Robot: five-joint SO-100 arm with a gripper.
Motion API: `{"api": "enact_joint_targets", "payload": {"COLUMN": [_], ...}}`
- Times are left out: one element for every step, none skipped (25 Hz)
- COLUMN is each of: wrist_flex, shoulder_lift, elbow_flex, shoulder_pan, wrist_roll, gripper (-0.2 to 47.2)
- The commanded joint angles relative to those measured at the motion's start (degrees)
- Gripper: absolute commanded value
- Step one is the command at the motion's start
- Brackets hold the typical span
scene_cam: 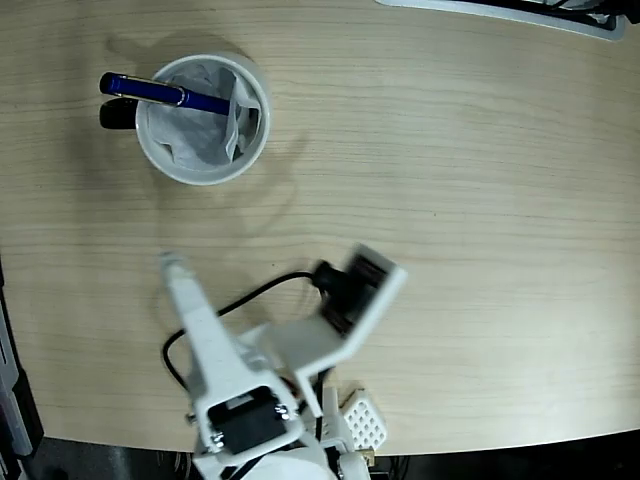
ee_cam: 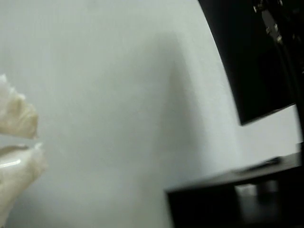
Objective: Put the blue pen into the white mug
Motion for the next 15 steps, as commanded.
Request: {"api": "enact_joint_targets", "payload": {"wrist_flex": [-0.44,-0.35,-0.09,0.35,2.02,4.83,7.82,10.63,13.01,15.12,16.87,19.51,23.29,26.72,30.32], "shoulder_lift": [7.47,9.23,10.55,12.13,13.36,14.68,16.26,17.67,19.51,21.09,23.03,24.87,26.37,27.51,29.09], "elbow_flex": [5.45,7.38,9.23,10.9,11.78,12.74,13.54,14.68,16.0,17.4,19.25,20.48,20.83,20.83,21.36], "shoulder_pan": [3.34,5.27,6.77,8.35,9.67,10.37,11.16,11.69,12.13,12.57,12.92,13.54,14.15,14.85,15.56], "wrist_roll": [-15.38,-19.6,-24.35,-27.6,-30.67,-34.19,-36.83,-40.08,-42.36,-45.26,-48.43,-50.63,-51.24,-51.33,-52.38], "gripper": [0.0,0.0,0.0,0.0,0.0,0.0,0.0,0.0,0.0,0.0,0.0,0.0,0.0,0.0,0.0]}}
